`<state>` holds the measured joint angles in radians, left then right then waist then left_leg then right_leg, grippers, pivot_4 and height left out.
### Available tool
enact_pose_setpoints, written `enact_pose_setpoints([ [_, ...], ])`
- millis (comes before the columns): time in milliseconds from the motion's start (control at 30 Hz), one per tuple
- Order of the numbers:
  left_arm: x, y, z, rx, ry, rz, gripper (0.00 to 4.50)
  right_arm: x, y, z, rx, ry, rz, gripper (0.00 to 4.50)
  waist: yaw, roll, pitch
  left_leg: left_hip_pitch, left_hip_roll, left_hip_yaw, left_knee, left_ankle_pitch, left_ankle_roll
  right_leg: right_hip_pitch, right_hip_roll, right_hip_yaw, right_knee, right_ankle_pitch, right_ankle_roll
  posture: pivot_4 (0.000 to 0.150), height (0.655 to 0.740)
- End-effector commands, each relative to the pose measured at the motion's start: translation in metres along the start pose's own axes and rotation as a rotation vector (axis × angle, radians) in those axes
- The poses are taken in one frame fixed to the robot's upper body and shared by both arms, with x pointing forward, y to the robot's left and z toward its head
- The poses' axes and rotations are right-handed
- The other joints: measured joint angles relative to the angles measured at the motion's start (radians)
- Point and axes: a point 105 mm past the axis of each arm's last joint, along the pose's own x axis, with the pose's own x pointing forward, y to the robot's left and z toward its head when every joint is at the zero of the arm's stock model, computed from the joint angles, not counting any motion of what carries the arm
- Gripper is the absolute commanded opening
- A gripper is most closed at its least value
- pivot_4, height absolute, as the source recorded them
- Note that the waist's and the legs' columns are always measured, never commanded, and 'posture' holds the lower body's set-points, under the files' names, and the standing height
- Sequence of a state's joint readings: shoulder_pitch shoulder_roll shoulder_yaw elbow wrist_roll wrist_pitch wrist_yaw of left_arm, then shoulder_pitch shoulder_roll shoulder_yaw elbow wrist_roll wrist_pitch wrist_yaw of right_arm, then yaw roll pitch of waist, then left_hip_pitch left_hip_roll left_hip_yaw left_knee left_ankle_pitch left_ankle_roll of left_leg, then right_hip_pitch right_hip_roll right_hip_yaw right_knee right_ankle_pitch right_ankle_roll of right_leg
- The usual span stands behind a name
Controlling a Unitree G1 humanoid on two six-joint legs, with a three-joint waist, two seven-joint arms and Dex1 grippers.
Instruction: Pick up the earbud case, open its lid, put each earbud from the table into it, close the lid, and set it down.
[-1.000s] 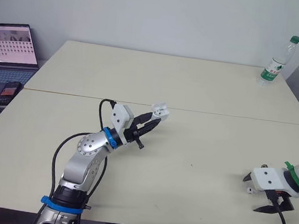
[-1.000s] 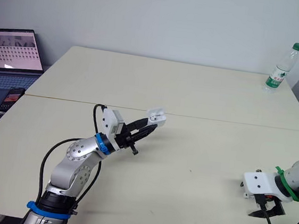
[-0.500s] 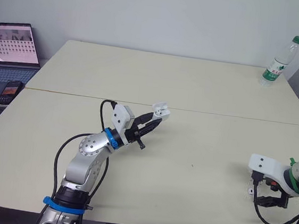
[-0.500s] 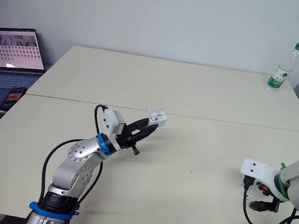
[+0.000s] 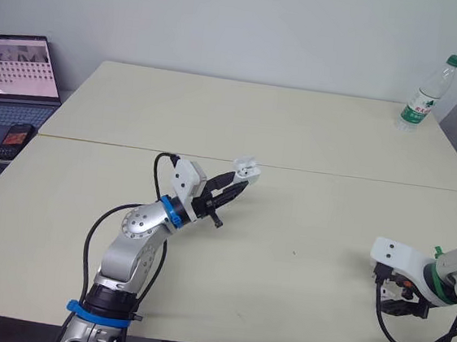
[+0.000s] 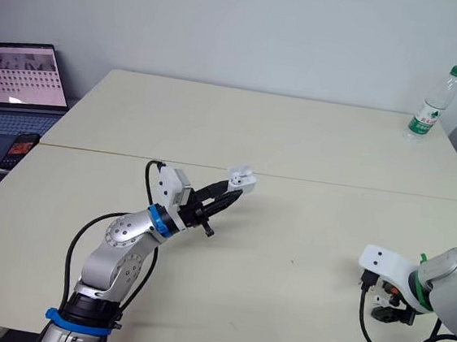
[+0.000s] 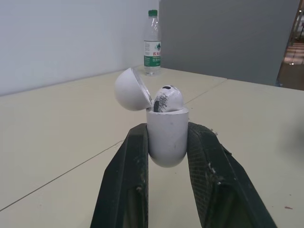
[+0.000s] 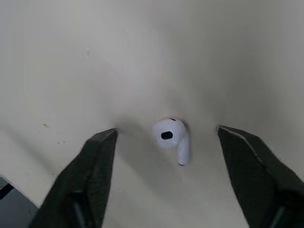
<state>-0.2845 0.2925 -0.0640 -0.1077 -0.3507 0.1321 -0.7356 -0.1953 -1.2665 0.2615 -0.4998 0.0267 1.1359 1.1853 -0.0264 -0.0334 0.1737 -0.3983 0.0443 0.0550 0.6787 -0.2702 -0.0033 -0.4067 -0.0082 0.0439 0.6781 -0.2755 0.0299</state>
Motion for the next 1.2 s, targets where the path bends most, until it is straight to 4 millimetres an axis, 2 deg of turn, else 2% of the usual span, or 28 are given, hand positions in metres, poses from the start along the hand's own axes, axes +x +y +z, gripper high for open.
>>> enact_pose_setpoints([
  [33,0.002,-0.004,0.012,0.033,-0.037,-0.02,0.79,-0.003,0.001,0.003,-0.02,-0.002,-0.007,2.09,0.0,0.0,0.0,0.0,0.0,0.0,0.0,0.0,0.0,0.0,0.0,0.0,0.0,0.0,0.0,0.15,0.7362],
  [200,0.001,-0.003,0.012,0.036,-0.036,-0.015,0.79,-0.003,0.0,0.003,-0.022,-0.004,-0.012,0.48,0.0,0.0,0.0,0.0,0.0,0.0,0.0,0.0,0.0,0.0,0.0,0.0,0.0,0.0,0.0,0.15,0.7362],
  [367,0.0,0.002,0.012,0.014,-0.039,0.005,0.79,-0.005,-0.002,0.007,-0.048,-0.039,-0.02,0.45,0.0,0.0,0.0,0.0,0.0,0.0,0.0,0.0,0.0,0.0,0.0,0.0,0.0,0.0,0.0,0.15,0.7362],
  [467,-0.001,0.002,0.008,0.018,-0.013,0.002,0.79,-0.01,-0.011,0.03,-0.077,-0.17,-0.064,0.45,-0.003,-0.001,0.0,0.0,0.0,0.0,0.0,0.0,0.0,0.0,0.0,0.0,0.0,0.0,0.0,0.15,0.7362],
  [500,0.0,0.002,0.007,0.019,-0.009,0.002,0.79,-0.013,-0.016,0.048,-0.077,-0.282,-0.094,0.45,-0.004,-0.001,0.0,0.0,0.001,0.001,0.0,0.0,0.0,0.0,0.002,0.0,0.0,0.0,0.0,0.15,0.7362],
  [600,0.003,0.003,0.006,0.017,0.001,0.006,0.79,-0.022,-0.027,0.082,-0.07,-0.5,-0.162,0.45,-0.006,-0.001,0.0,0.001,0.001,0.001,0.001,0.0,0.0,0.0,0.005,0.002,0.001,0.0,0.0,0.15,0.7362],
  [700,0.005,0.004,0.0,-0.018,0.05,0.016,0.79,-0.027,-0.037,0.099,-0.021,-0.648,-0.256,0.45,-0.001,-0.001,0.0,0.0,0.001,-0.001,0.001,0.0,0.0,0.0,0.005,0.001,0.001,0.0,0.0,0.15,0.7362],
  [800,0.006,0.005,0.0,-0.04,0.053,0.022,0.79,-0.038,-0.026,0.129,0.013,-0.934,-0.272,0.45,0.001,-0.001,0.0,-0.002,0.001,-0.002,0.001,0.0,0.0,0.0,0.005,0.001,0.0,0.0,0.0,0.15,0.7362],
  [900,0.008,0.002,0.001,-0.043,0.045,0.008,0.79,-0.059,-0.013,0.159,0.045,-1.232,-0.235,0.45,0.0,-0.001,0.0,-0.002,0.001,-0.002,-0.001,0.0,0.0,-0.001,0.004,0.001,0.0,0.0,0.0,0.15,0.7362],
  [1000,0.009,0.0,0.001,-0.066,0.036,-0.016,0.79,-0.081,-0.005,0.178,0.077,-1.454,-0.203,0.45,-0.001,-0.001,0.0,-0.002,0.001,-0.002,-0.001,0.0,0.0,-0.001,0.004,0.001,0.001,0.0,0.0,0.15,0.7362],
  [1067,0.009,-0.004,0.0,-0.112,0.032,-0.042,0.79,-0.087,-0.002,0.186,0.116,-1.534,-0.178,0.45,-0.002,-0.001,0.0,-0.001,0.001,-0.001,-0.001,0.0,0.0,-0.001,0.004,0.0,0.002,0.0,0.0,0.15,0.7362],
  [1200,0.008,-0.01,0.003,-0.161,0.017,-0.093,0.79,-0.084,0.003,0.2,0.174,-1.591,-0.124,0.45,-0.002,-0.001,0.0,-0.001,0.001,-0.002,0.0,0.0,0.0,-0.001,0.004,0.0,0.002,0.0,0.0,0.15,0.7362],
])
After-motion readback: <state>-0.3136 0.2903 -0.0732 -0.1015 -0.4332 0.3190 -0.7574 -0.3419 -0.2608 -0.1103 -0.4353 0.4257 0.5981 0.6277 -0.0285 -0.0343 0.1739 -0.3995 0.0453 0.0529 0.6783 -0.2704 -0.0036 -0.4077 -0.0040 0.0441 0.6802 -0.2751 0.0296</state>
